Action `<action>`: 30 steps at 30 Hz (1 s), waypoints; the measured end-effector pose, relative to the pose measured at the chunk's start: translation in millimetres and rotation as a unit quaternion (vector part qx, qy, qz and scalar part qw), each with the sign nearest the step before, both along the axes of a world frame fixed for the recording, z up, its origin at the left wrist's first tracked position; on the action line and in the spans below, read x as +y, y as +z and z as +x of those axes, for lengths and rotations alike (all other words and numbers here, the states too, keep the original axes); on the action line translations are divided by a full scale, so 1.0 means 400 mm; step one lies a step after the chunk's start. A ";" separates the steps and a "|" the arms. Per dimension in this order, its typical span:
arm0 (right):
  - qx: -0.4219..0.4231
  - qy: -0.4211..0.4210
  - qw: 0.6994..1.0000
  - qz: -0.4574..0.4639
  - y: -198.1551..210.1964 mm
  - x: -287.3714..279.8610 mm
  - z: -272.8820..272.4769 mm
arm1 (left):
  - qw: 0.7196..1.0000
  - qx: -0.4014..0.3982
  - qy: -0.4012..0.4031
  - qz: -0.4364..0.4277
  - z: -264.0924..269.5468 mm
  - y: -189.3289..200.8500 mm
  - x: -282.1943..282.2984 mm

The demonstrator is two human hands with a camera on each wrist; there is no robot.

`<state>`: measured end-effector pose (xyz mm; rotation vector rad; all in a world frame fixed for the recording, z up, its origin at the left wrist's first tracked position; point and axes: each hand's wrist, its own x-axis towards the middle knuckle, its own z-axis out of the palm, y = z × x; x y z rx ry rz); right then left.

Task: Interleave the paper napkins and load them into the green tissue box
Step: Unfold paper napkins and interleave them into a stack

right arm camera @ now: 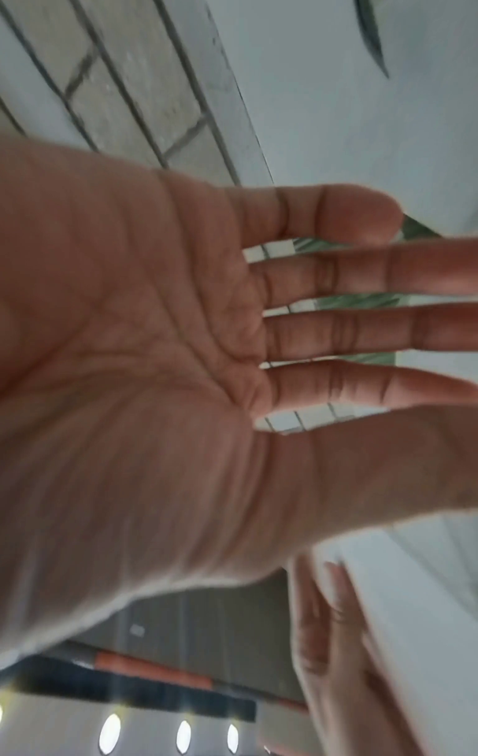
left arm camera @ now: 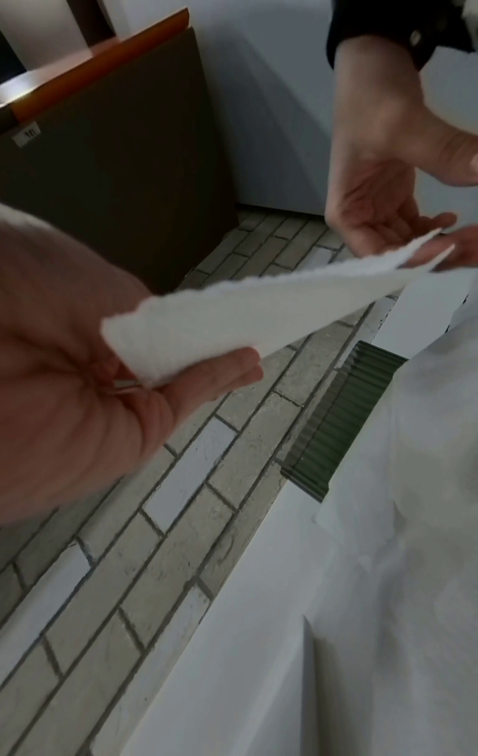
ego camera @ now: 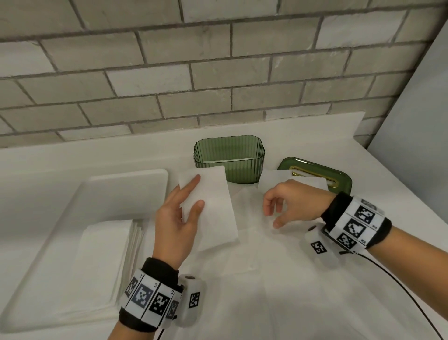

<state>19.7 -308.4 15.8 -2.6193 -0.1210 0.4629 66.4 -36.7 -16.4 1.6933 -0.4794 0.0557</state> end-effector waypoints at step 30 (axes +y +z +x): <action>-0.010 0.010 0.996 0.087 0.034 0.019 -0.032 | 1.000 0.002 -0.024 0.002 -0.006 -0.041 -0.002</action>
